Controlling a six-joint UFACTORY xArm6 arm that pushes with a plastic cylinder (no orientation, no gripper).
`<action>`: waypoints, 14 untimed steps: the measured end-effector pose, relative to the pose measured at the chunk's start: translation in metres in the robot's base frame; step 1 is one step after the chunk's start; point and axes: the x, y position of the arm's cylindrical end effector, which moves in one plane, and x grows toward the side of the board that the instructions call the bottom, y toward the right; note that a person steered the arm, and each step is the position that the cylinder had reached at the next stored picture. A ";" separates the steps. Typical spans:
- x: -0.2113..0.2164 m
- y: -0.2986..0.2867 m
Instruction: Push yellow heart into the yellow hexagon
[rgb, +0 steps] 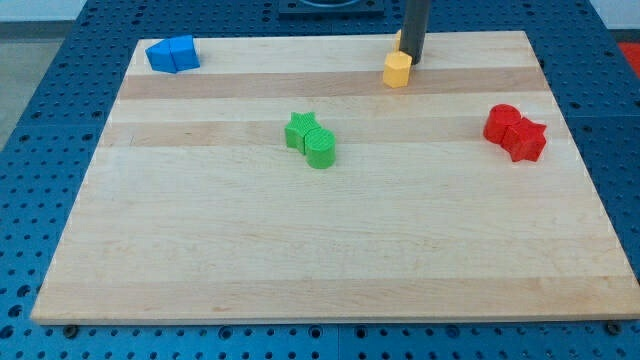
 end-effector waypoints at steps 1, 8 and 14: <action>0.000 0.056; -0.033 -0.044; -0.023 -0.087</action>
